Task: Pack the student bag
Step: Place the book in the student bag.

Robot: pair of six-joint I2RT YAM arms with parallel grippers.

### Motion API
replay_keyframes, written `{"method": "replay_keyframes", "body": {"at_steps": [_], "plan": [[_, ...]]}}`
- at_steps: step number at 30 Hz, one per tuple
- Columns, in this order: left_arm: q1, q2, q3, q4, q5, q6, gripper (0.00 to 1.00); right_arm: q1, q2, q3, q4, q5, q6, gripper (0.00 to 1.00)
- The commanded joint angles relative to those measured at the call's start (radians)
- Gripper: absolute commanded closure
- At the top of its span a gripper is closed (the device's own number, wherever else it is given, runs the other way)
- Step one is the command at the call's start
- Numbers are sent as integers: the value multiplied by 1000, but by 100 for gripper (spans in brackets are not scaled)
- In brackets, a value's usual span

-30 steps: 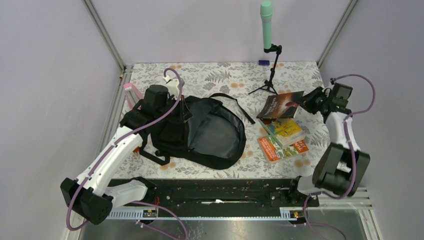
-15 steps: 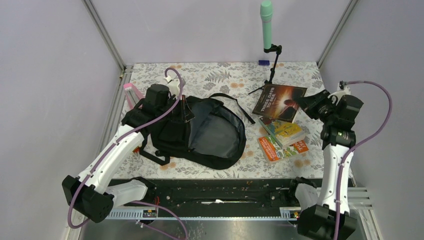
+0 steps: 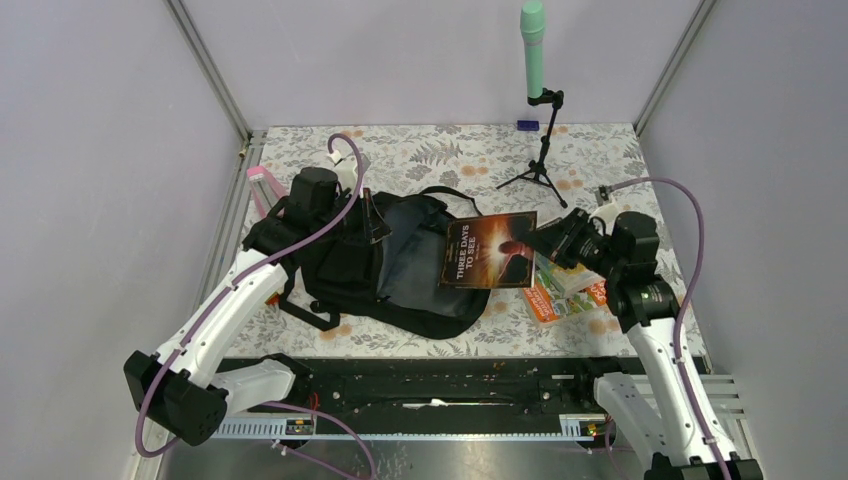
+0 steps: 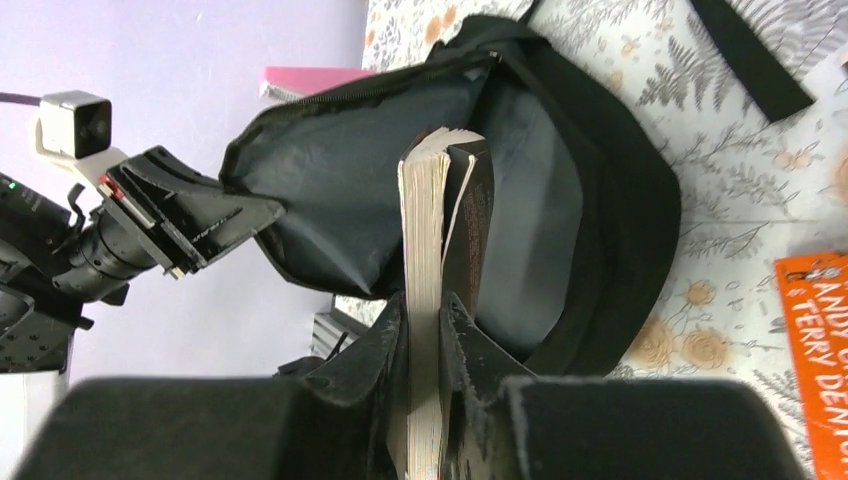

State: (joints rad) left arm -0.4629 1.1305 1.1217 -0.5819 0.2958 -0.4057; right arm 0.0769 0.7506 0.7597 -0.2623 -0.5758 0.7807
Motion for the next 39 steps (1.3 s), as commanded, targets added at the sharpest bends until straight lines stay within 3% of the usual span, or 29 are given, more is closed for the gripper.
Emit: {"method": "replay_keyframes", "body": {"at_steps": [1, 8, 17, 39], "plan": [[9, -18, 31, 106, 8, 3, 100, 90, -40, -41, 101, 92, 107, 100], [9, -28, 12, 125, 31, 21, 100, 262, -46, -169, 237, 279, 195, 100], [9, -99, -46, 226, 112, 30, 100, 401, 22, -287, 547, 480, 365, 100], [9, -107, -79, 277, 186, 15, 100, 682, 436, -238, 983, 863, 529, 100]]}}
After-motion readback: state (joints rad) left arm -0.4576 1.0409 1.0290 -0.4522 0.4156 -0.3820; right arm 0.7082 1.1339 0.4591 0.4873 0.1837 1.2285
